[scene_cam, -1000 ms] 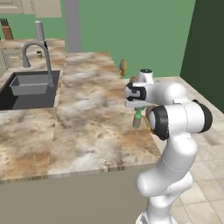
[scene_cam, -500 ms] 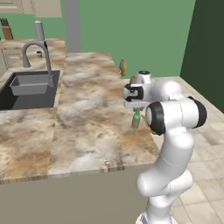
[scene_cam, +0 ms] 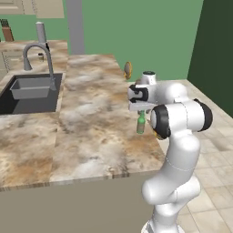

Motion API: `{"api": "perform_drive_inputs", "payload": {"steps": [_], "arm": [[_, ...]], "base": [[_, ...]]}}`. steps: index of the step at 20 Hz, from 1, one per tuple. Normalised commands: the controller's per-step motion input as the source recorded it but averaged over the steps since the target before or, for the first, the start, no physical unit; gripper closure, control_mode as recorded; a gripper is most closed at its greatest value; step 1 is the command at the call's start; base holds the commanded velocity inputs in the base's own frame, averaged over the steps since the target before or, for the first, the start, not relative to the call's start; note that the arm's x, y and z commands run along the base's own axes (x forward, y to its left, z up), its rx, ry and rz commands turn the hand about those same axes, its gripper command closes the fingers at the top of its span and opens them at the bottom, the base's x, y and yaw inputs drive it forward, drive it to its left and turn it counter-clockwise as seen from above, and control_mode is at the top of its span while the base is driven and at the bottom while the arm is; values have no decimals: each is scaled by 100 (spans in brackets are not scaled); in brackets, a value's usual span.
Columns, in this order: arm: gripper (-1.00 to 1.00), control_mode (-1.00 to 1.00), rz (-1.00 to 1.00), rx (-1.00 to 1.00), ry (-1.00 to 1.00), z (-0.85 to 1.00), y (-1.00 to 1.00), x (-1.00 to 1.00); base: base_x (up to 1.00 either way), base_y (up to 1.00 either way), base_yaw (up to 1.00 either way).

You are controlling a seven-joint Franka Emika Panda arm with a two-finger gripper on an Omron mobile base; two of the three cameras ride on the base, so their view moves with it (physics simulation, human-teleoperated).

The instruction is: Move the drinks to the dining counter.

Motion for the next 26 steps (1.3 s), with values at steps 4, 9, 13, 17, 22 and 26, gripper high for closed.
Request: {"api": "perform_drive_inputs", "payload": {"steps": [4,9,13,17,22,26], "arm": [[-100,-100,0,0,0,3,0,0],[-100,-100,0,0,-4,38,0,-22],[-100,-100,0,0,-10,58,0,-50],[-100,-100,0,0,-7,18,0,-100],[-100,-100,0,0,-5,0,-20,-100],[-100,-100,-1,1,0,-1,-5,-100]], "base": [[0,0,0],[0,0,0],[0,0,0],[0,0,0],[0,0,0],[0,0,0]]}}
